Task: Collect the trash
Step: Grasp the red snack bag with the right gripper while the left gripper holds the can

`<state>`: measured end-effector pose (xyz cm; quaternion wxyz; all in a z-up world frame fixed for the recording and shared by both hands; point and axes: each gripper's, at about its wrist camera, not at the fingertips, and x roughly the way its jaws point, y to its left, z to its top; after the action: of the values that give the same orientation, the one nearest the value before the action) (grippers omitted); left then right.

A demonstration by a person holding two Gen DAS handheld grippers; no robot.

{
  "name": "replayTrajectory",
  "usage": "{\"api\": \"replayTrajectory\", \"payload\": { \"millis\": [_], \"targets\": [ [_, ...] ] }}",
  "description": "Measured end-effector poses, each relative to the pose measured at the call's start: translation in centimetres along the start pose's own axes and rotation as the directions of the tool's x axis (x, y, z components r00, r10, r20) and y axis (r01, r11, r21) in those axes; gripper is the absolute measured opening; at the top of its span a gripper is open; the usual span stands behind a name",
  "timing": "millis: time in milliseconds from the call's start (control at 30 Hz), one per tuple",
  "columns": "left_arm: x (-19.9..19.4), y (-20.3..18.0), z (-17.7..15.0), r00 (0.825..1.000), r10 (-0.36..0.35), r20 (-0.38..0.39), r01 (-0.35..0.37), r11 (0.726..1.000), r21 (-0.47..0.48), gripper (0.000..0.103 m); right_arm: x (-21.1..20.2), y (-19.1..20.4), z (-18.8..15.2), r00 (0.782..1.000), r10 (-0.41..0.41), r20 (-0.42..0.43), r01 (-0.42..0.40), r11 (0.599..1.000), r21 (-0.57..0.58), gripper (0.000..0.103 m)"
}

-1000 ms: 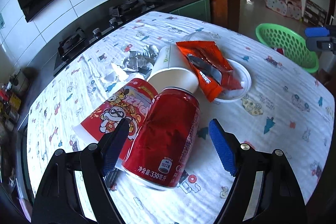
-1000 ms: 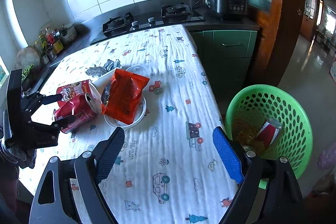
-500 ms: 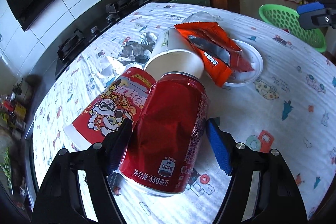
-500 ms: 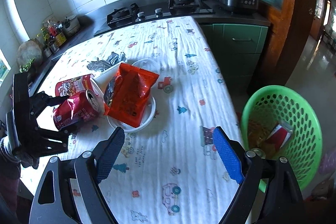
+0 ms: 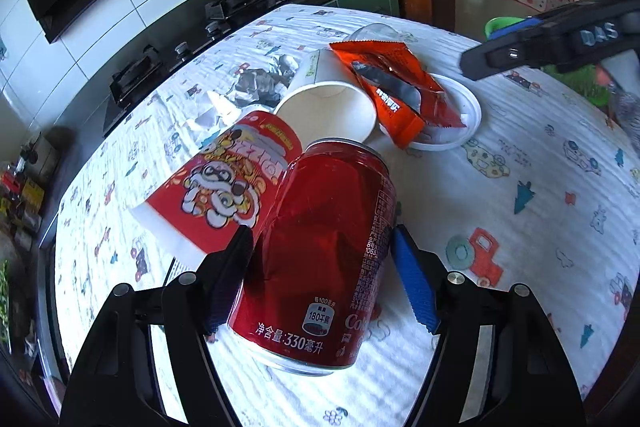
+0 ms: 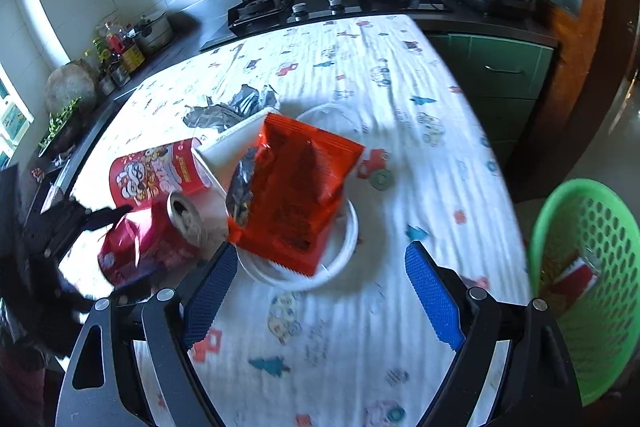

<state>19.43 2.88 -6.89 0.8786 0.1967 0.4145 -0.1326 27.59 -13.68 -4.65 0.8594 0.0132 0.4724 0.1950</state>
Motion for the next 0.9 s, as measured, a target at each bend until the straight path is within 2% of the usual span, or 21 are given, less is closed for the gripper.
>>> {"api": "replayTrajectory", "payload": {
  "millis": [400, 900],
  "targets": [
    [-0.8, 0.3, -1.4, 1.000, -0.027, -0.013, 0.027, 1.000, 0.002, 0.070, 4.4, 0.2, 2.8, 1.000, 0.009, -0.025, -0.008, 1.000, 0.013, 0.083],
    [-0.3, 0.8, -1.1, 0.998, -0.053, -0.025, 0.053, 0.999, -0.006, 0.071, 6.2, -0.3, 3.6, 0.998, 0.035, -0.055, -0.034, 0.999, 0.032, 0.083]
  ]
}}
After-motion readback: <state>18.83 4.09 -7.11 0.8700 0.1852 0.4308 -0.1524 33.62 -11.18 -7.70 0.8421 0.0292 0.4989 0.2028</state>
